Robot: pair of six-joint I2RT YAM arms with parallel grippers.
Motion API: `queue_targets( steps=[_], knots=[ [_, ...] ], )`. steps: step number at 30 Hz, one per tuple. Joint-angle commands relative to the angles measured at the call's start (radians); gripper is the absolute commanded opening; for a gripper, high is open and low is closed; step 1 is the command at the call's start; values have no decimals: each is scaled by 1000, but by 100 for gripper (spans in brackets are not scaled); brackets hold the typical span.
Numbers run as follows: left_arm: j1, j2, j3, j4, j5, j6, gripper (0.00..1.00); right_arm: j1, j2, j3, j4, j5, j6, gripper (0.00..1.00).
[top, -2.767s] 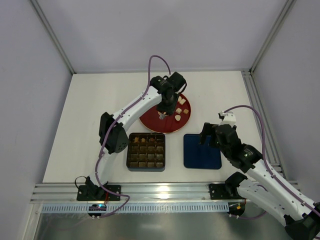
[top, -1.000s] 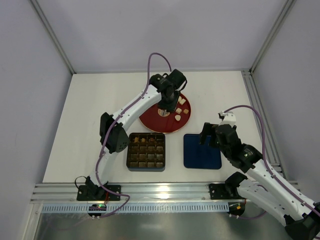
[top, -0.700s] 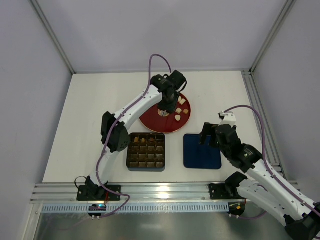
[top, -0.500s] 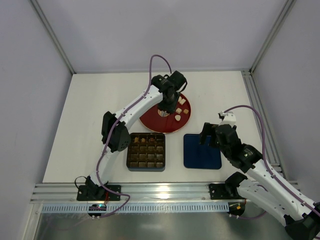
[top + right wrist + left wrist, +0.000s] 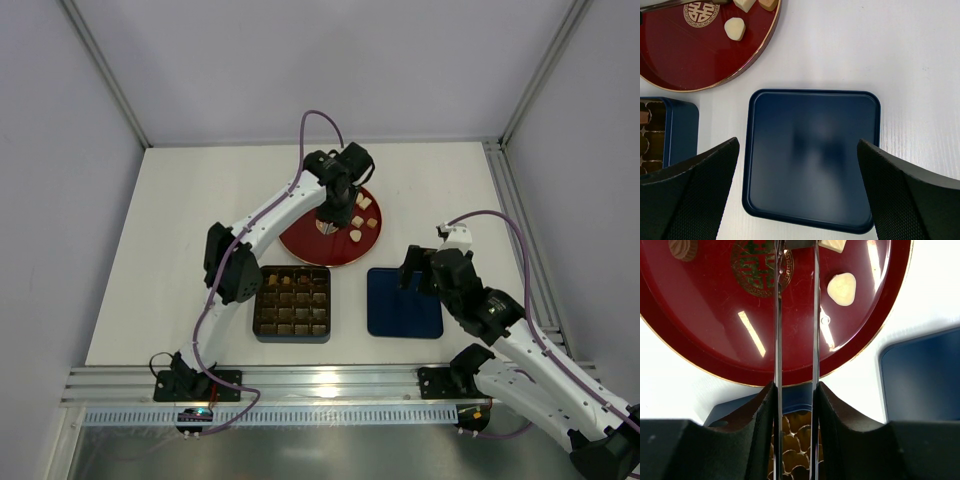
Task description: Pack the chocolate
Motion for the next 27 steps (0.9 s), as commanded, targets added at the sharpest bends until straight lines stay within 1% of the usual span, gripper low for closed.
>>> queue_targets(
  steps=[1, 2, 7, 19, 27],
  knots=[
    [5, -1, 36, 12, -6, 17, 36, 4, -11, 19, 18, 23, -8, 100],
    [5, -1, 36, 12, -6, 17, 33, 4, -11, 19, 19, 23, -6, 100],
    [7, -15, 36, 10, -15, 19, 30, 3, -11, 21, 18, 23, -7, 100],
    [15, -79, 36, -7, -26, 22, 29, 4, -7, 22, 22, 21, -6, 100],
    [15, -158, -12, -10, -20, 20, 28, 4, 4, 24, 30, 15, -6, 100]
  ],
)
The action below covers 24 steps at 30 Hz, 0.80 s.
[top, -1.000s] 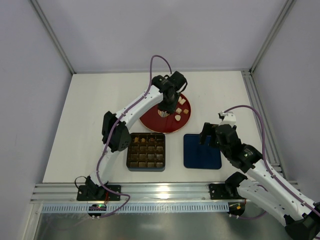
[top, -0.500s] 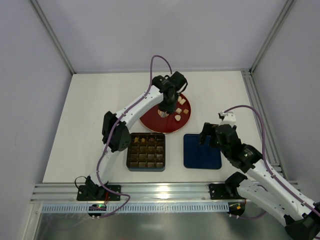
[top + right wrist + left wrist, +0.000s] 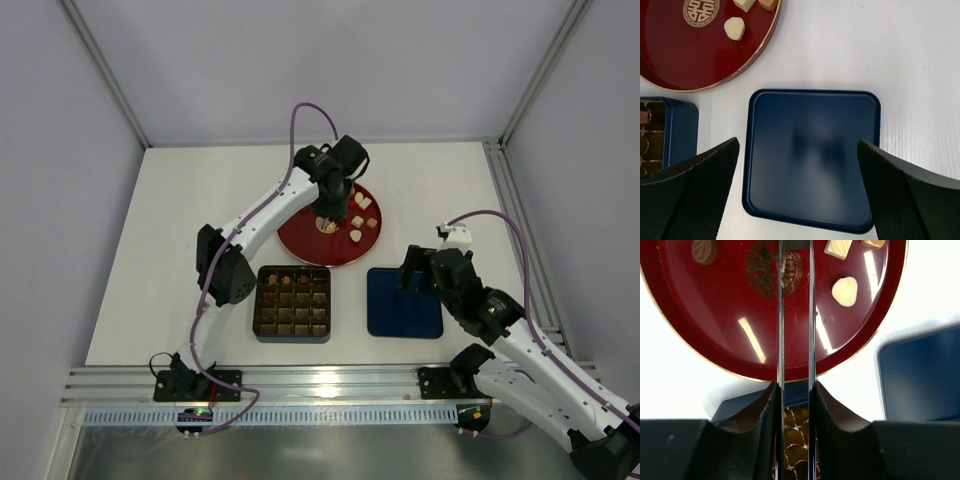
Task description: Pack the chocolate
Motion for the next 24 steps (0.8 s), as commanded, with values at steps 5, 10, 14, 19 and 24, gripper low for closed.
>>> queue_targets(
  steps=[5, 10, 14, 19, 24],
  knots=[
    [3, -183, -86, 1, -6, 15, 28, 3, 21, 27, 40, 7, -6, 100],
    [1, -293, -201, 17, 0, 6, 28, 4, 40, 31, 60, -5, -6, 100],
    [3, -378, -288, 20, 5, -5, 28, 4, 54, 31, 72, -7, -6, 100],
    [3, -485, -399, 24, -6, -17, 29, 4, 67, 30, 83, -7, -5, 100],
    [3, -608, -520, 17, -3, -31, 29, 4, 78, 31, 93, -14, -6, 100]
  ],
)
